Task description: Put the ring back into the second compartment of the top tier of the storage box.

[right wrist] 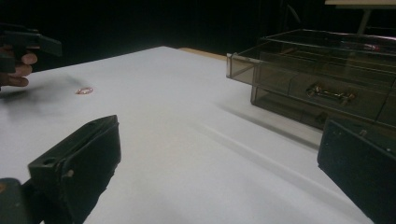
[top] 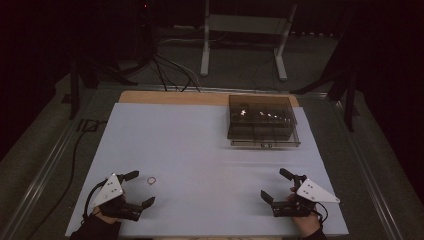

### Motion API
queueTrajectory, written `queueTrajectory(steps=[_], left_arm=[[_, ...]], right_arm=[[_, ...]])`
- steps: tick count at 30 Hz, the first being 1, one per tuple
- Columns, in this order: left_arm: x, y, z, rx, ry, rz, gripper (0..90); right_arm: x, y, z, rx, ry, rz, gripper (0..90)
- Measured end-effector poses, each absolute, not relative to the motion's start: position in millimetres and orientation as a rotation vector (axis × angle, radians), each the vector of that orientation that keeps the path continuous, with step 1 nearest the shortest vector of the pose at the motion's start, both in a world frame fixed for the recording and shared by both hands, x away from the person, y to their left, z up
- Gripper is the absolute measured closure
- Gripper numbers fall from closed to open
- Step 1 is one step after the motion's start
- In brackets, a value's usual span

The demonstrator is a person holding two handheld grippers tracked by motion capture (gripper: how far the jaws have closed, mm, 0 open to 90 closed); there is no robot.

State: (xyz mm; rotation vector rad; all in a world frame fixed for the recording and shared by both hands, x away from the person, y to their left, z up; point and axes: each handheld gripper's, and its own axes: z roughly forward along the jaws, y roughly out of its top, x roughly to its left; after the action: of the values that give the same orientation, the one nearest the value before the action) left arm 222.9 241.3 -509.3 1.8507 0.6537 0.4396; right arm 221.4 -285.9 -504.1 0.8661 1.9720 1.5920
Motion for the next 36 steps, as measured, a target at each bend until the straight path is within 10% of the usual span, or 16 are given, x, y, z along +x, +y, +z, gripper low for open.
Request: queueTrajectory(steps=[36], left_arm=[[228.6,243.4,-481.6,1.885,0.636,0.388,0.7]], right_arm=[[224.8,-286.7,-503.1,0.929,1.964,1.587,0.0]])
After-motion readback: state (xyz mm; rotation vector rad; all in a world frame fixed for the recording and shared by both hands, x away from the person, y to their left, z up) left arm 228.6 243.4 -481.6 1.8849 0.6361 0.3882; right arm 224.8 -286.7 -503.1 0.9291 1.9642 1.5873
